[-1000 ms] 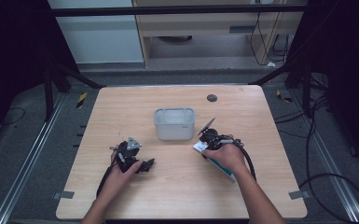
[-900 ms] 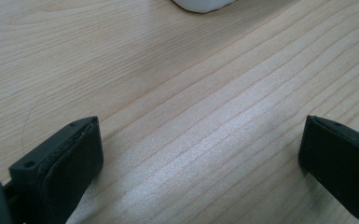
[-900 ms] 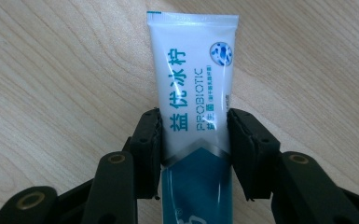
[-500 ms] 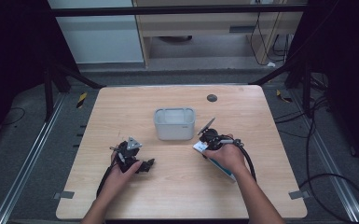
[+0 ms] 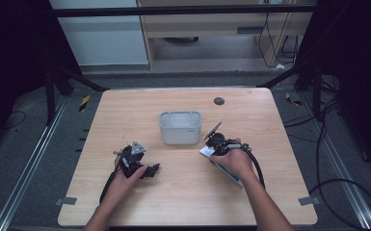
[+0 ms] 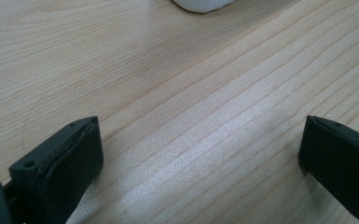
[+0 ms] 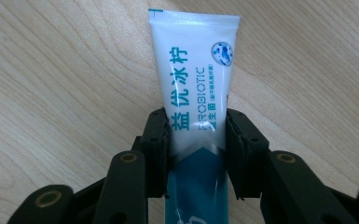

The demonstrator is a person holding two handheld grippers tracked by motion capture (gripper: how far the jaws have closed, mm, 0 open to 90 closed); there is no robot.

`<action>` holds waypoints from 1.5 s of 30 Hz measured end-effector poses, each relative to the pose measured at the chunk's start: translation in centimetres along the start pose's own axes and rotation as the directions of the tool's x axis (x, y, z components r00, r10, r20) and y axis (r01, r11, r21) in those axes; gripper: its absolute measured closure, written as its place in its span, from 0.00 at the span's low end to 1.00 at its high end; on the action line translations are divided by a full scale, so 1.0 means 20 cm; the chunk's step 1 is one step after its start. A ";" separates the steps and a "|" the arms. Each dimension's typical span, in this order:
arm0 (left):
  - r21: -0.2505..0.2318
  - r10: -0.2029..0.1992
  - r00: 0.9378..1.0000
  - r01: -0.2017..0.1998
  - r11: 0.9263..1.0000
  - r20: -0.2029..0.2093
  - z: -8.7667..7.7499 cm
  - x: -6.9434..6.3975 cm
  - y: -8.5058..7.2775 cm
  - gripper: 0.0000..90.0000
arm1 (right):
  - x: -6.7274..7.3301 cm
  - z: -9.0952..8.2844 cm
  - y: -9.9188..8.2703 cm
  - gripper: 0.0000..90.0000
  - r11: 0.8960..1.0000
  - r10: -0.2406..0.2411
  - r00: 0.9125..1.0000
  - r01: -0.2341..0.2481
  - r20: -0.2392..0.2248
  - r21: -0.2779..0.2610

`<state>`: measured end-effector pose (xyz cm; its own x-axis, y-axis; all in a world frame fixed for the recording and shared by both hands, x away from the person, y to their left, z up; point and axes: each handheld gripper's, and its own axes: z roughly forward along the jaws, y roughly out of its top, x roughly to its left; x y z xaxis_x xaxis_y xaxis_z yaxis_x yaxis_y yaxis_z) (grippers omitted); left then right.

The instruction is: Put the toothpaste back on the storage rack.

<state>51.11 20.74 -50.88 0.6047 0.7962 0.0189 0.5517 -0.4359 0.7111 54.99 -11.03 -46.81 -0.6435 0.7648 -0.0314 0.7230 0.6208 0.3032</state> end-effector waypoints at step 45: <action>0.000 0.000 1.000 0.000 1.000 0.000 0.00 0.00 0.00 0.00 | -0.04 -0.05 -0.04 0.88 0.996 0.073 0.997 -0.074 -0.022 -0.059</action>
<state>51.12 20.74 -50.88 0.6049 0.7961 0.0188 0.5517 -0.4360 0.7110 54.62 -12.39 -46.02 -0.5947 0.8039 0.0121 0.7525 0.5512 0.3605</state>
